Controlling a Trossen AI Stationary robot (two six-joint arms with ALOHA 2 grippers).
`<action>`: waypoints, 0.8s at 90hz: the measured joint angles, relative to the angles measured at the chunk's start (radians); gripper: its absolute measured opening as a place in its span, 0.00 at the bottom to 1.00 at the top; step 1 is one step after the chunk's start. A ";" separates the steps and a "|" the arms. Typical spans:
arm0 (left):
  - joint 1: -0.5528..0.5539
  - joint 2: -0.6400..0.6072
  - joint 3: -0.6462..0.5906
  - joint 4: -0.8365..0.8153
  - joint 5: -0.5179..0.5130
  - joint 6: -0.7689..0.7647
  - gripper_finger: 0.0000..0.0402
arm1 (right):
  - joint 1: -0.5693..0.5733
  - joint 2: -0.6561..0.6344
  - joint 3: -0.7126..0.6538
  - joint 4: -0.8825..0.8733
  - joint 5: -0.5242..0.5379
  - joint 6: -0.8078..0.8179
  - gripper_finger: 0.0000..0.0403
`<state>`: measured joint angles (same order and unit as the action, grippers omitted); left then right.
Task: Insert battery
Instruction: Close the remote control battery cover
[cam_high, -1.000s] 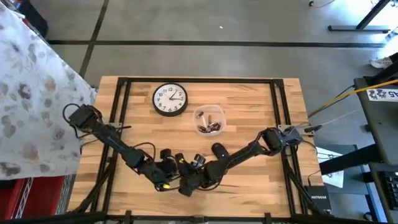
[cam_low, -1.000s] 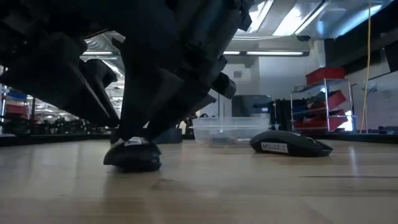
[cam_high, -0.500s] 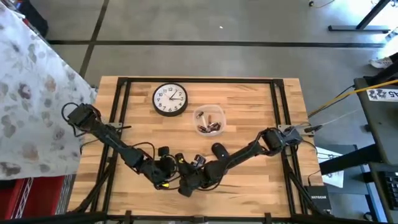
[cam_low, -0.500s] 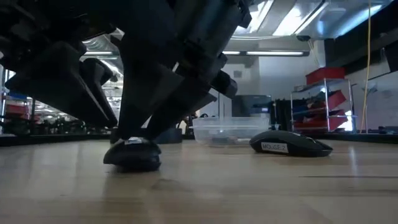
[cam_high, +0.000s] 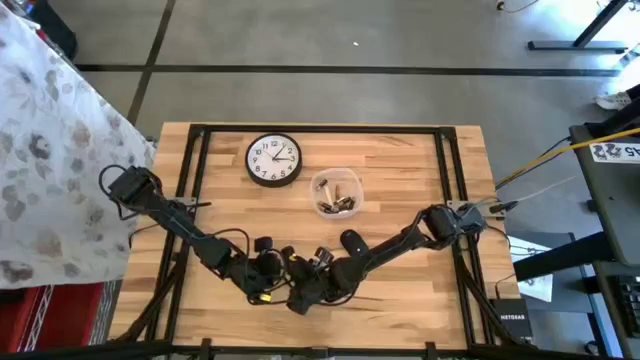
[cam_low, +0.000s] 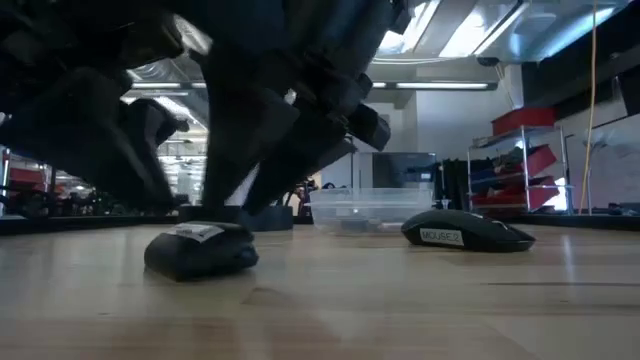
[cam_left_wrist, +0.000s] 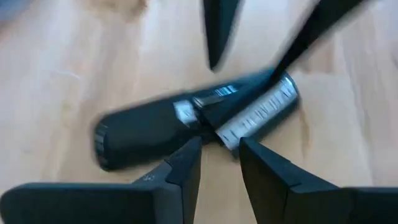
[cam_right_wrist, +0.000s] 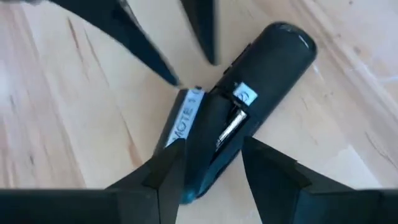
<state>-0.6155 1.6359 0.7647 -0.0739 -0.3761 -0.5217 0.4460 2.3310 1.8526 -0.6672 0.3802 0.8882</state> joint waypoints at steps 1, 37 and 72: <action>0.000 0.000 0.000 -0.004 0.010 -0.003 0.24 | 0.000 0.000 0.000 -0.003 0.002 0.001 0.37; 0.010 0.066 -0.041 0.079 0.128 -0.028 0.24 | 0.005 -0.019 0.008 -0.077 0.048 0.006 0.37; 0.053 0.090 -0.041 0.210 0.137 0.008 0.24 | 0.006 -0.019 0.008 -0.077 0.046 0.005 0.37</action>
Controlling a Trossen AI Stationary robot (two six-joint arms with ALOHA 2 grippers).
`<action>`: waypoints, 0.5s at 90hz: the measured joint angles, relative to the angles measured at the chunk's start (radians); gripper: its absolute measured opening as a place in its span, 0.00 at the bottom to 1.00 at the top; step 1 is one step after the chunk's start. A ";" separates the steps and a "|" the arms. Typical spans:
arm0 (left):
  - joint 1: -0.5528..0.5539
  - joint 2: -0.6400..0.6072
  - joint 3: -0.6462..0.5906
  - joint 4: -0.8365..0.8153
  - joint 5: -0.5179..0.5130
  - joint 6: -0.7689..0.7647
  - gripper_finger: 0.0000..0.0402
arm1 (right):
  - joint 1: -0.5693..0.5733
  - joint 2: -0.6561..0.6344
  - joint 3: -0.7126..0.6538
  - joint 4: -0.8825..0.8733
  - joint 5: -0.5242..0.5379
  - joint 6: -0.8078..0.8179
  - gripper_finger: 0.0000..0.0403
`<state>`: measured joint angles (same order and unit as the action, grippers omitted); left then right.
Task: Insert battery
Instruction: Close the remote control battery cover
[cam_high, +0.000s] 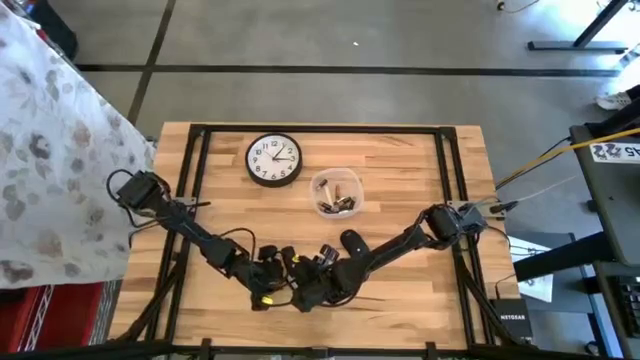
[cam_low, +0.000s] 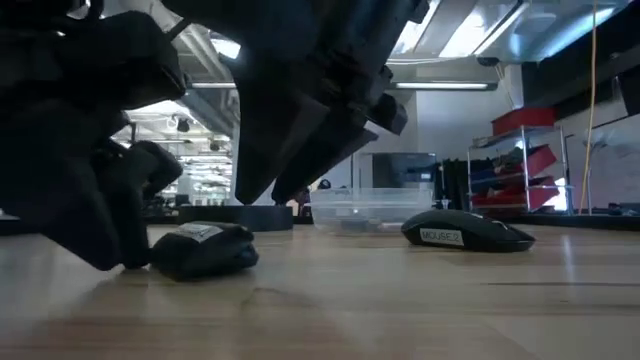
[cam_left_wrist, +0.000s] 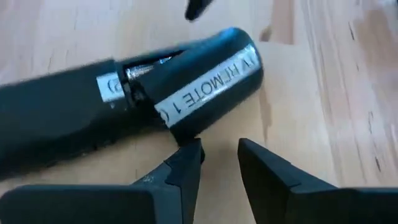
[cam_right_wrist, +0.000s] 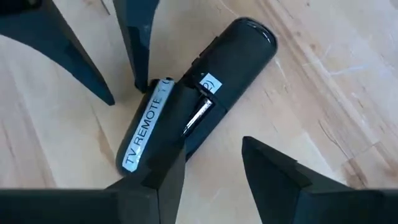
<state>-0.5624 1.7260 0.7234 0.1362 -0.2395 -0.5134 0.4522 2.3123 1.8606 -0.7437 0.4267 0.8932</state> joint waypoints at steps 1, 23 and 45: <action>0.001 0.000 0.000 0.003 -0.001 0.001 0.24 | 0.000 0.000 0.000 0.000 0.000 0.000 0.37; 0.022 0.000 -0.001 0.031 -0.034 -0.002 0.24 | 0.008 0.000 0.000 -0.008 0.000 0.000 0.37; 0.022 -0.005 -0.001 0.035 -0.049 -0.050 0.24 | 0.017 -0.009 0.000 -0.056 0.020 -0.002 0.37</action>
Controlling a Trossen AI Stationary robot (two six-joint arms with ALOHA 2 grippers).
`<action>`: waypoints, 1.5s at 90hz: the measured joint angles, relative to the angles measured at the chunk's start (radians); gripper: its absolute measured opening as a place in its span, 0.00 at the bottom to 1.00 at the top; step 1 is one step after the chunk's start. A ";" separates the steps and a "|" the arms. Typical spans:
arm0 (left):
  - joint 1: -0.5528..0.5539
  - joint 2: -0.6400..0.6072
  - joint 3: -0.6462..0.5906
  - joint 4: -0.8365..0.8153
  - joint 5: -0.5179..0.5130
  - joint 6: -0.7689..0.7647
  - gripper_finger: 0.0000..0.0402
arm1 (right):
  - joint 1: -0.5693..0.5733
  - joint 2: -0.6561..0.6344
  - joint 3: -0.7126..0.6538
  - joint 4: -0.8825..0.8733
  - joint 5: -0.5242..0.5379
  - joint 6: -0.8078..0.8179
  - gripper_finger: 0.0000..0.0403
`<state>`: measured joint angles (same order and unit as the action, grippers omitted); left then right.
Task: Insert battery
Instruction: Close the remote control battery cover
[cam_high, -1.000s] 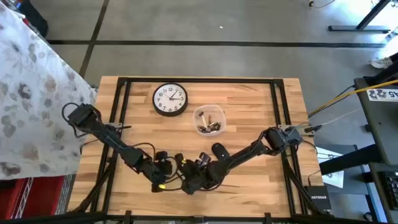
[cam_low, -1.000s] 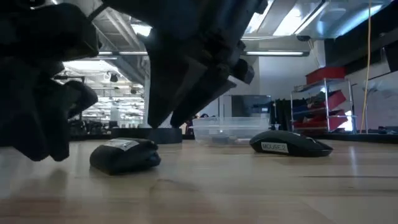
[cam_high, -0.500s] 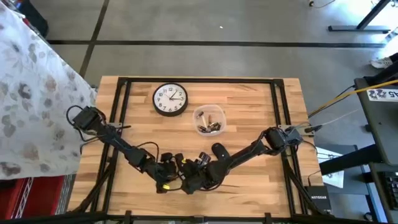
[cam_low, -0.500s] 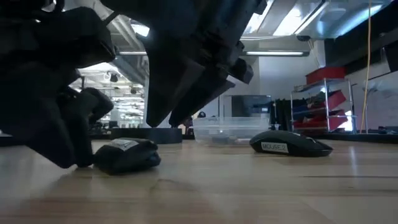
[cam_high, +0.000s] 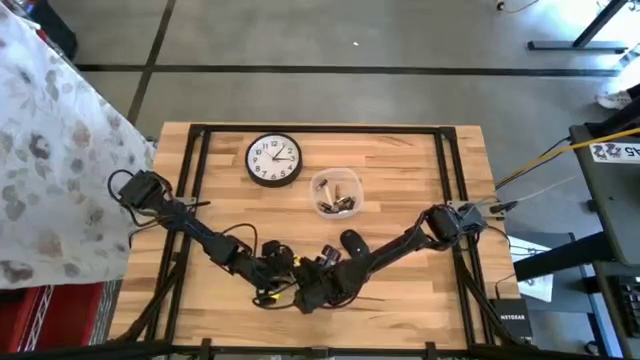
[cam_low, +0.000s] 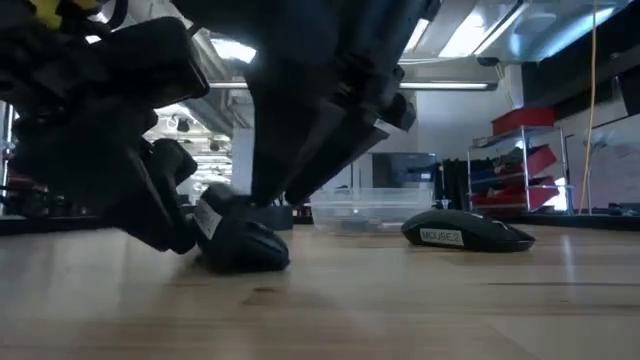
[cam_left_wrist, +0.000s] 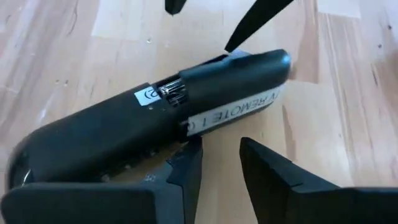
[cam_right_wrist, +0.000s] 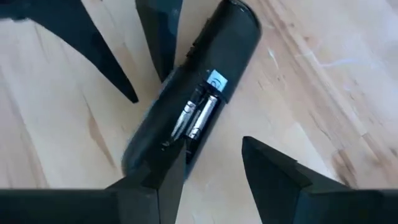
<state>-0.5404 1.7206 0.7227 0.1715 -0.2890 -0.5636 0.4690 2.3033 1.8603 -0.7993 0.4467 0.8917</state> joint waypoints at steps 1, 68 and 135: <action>0.000 -0.001 0.000 -0.001 0.000 -0.002 0.24 | 0.002 -0.002 0.000 0.000 0.002 0.000 0.37; 0.000 -0.008 0.003 0.061 -0.012 -0.225 0.24 | 0.035 -0.034 0.000 0.101 -0.181 -0.200 0.37; 0.073 -0.194 0.003 -0.458 -0.219 -0.122 0.24 | -0.003 -0.029 -0.140 0.236 -0.152 -0.055 0.37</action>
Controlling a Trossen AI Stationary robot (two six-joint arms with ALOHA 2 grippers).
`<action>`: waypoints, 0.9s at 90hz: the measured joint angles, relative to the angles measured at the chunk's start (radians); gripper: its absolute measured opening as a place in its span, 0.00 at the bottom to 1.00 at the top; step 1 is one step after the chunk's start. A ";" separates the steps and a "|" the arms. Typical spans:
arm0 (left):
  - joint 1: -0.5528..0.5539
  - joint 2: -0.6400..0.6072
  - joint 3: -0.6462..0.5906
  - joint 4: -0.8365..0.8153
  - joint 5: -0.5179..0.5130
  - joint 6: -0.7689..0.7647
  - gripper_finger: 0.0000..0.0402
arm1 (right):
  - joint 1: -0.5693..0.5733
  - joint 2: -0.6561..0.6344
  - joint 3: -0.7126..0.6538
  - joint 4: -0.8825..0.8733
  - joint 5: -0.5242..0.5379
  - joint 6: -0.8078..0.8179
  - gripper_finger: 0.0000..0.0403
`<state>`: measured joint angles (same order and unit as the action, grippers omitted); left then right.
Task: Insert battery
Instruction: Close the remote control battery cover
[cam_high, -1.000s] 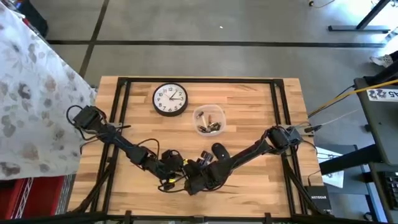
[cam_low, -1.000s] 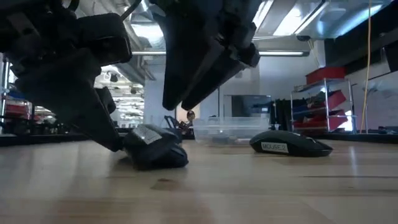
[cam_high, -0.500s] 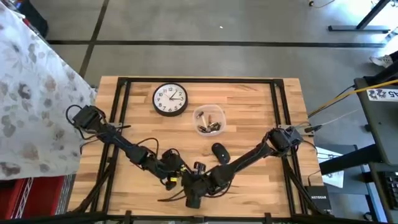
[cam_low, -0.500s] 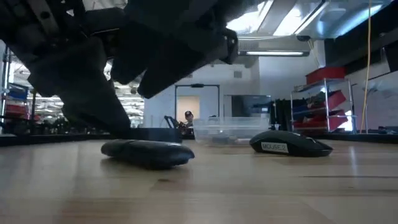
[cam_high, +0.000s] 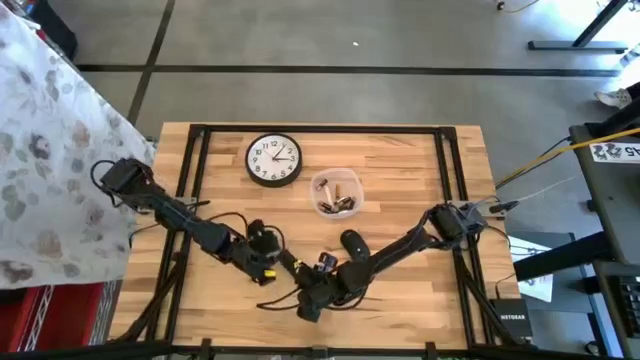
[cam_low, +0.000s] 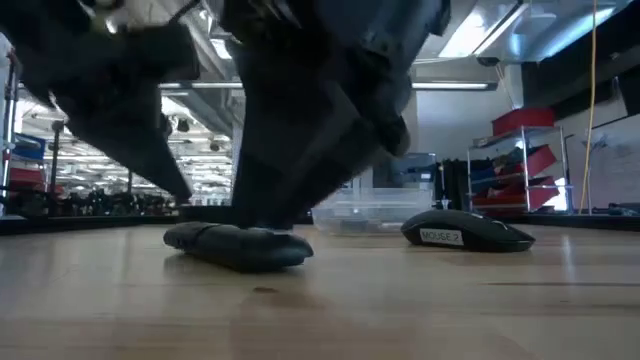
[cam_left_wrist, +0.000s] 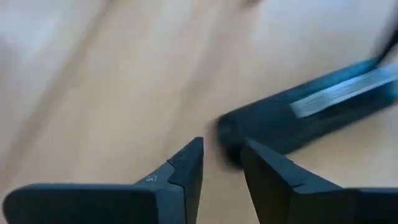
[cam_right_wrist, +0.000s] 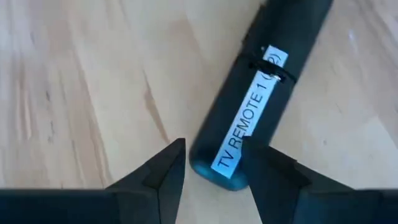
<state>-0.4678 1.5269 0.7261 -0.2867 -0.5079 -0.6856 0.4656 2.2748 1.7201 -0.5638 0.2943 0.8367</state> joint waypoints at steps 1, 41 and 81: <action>0.005 0.002 0.000 -0.008 0.000 0.006 0.24 | -0.001 0.000 -0.002 0.001 0.000 0.002 0.37; 0.076 0.129 -0.076 0.255 0.095 0.133 0.24 | -0.059 0.009 -0.014 0.084 -0.022 -0.025 0.37; 0.014 0.122 -0.076 0.227 0.010 0.074 0.24 | -0.038 0.016 0.011 0.121 0.154 -0.139 0.37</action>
<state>-0.4537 1.6487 0.6498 -0.0595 -0.4981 -0.6114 0.4274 2.2906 1.7313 -0.4431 0.4484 0.6979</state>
